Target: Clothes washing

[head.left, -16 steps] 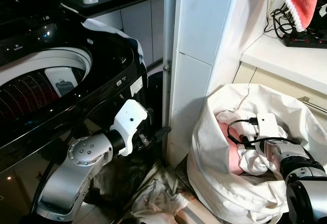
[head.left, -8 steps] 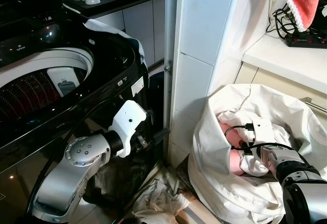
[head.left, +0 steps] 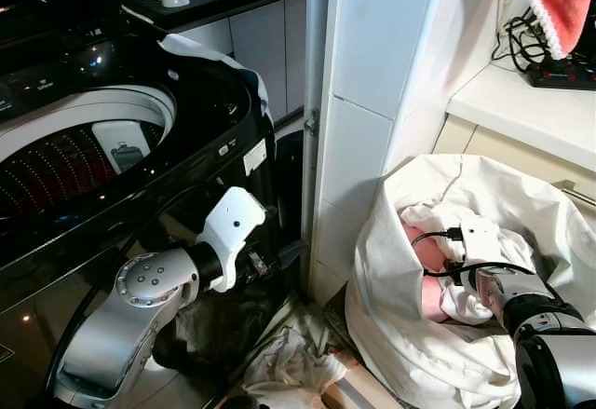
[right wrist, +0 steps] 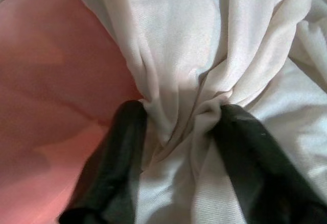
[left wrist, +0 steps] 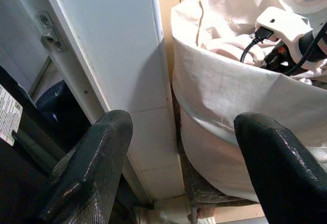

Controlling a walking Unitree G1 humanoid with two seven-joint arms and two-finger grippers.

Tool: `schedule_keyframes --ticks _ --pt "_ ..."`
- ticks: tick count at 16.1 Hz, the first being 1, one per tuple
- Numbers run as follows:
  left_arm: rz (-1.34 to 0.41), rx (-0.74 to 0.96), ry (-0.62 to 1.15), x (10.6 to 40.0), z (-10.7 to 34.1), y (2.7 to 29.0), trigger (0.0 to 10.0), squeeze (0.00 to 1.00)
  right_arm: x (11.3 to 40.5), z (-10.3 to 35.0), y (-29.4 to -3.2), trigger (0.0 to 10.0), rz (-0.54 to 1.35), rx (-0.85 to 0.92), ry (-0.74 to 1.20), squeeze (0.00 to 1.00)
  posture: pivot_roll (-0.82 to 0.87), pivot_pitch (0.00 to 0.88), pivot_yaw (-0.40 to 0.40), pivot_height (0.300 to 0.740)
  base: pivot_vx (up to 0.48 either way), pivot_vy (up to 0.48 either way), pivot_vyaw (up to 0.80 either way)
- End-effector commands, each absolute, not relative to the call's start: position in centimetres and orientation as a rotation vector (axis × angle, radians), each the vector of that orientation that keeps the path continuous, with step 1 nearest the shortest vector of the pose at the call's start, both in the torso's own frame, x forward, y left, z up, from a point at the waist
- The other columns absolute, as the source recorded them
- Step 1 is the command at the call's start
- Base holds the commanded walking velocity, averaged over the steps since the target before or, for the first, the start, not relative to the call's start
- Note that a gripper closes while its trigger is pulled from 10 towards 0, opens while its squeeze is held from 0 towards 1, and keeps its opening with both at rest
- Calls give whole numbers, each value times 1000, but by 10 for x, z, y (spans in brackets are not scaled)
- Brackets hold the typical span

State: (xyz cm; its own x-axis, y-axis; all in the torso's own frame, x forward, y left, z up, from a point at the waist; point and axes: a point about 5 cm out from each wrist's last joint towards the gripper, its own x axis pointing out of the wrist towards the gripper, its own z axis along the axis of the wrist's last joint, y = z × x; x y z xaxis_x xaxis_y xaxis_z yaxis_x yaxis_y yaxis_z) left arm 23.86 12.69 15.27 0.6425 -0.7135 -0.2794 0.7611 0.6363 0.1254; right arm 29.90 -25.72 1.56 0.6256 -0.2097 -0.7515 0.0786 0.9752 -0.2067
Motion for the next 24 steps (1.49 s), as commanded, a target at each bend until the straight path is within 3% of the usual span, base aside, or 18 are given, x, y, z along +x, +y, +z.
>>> schedule_keyframes --ticks 1,10,16,21,24 --pt "-865 251 210 236 155 126 10000 0 295 12 -259 0 -175 -160 897 0 180 0 25 740 0 0 0" --pt "-855 254 199 240 155 125 10000 0 298 15 -260 0 -176 -156 884 0 175 0 17 740 0 0 0" --pt "-766 277 108 252 160 124 10000 0 316 39 -265 0 -151 -129 784 0 158 0 3 740 0 0 0" --pt "-614 233 -93 275 186 130 10000 0 358 111 -259 0 -8 -112 555 0 120 0 11 740 0 0 0" --pt "-546 198 -226 286 212 138 10000 0 374 219 -225 0 379 25 227 0 110 0 6 740 0 0 0"
